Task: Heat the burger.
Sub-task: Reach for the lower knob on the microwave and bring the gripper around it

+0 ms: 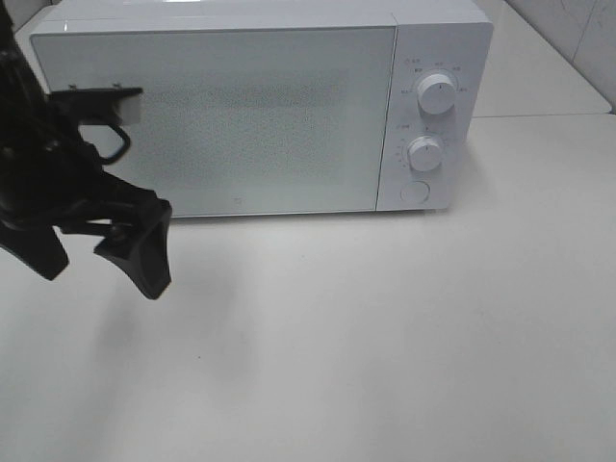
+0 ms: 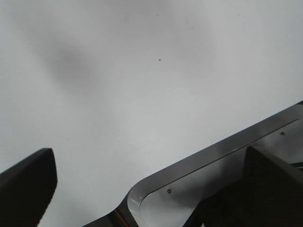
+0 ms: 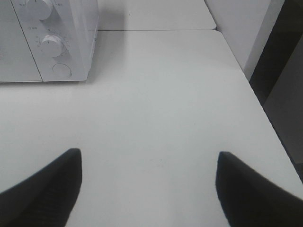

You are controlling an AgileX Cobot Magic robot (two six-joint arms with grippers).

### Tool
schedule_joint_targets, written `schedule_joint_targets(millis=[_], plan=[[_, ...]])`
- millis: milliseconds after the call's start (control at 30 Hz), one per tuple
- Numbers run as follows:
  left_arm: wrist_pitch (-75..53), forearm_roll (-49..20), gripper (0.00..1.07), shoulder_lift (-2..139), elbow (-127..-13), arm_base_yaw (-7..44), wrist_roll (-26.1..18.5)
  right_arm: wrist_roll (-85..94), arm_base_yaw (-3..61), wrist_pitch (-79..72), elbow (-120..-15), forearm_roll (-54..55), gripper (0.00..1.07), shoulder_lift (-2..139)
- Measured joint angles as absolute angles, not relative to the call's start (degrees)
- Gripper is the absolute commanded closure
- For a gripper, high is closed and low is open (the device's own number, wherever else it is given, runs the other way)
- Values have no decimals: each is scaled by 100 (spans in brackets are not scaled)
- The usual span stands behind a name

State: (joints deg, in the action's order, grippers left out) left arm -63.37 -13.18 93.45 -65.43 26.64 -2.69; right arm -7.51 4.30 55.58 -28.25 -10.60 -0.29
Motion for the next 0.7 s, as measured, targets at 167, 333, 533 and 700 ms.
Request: schedule_joint_targets(millis=[167, 333, 533, 700], plan=[[-6371, -1346, 6, 8606, -6303, 1908, -275, -751, 430, 5558, -2825, -1060, 33, -29], [-6469, -1329, 6, 7907, -5879, 1054, -332, -751, 430, 5558, -2825, -1060, 33, -29], [-6486, -1301, 6, 7024, -5311, 120, -516, -751, 430, 5558, -2825, -1060, 33, -29], [-6446, -1283, 6, 6205, -4830, -332, -710, -751, 430, 5558, -2825, -1060, 33, -29]])
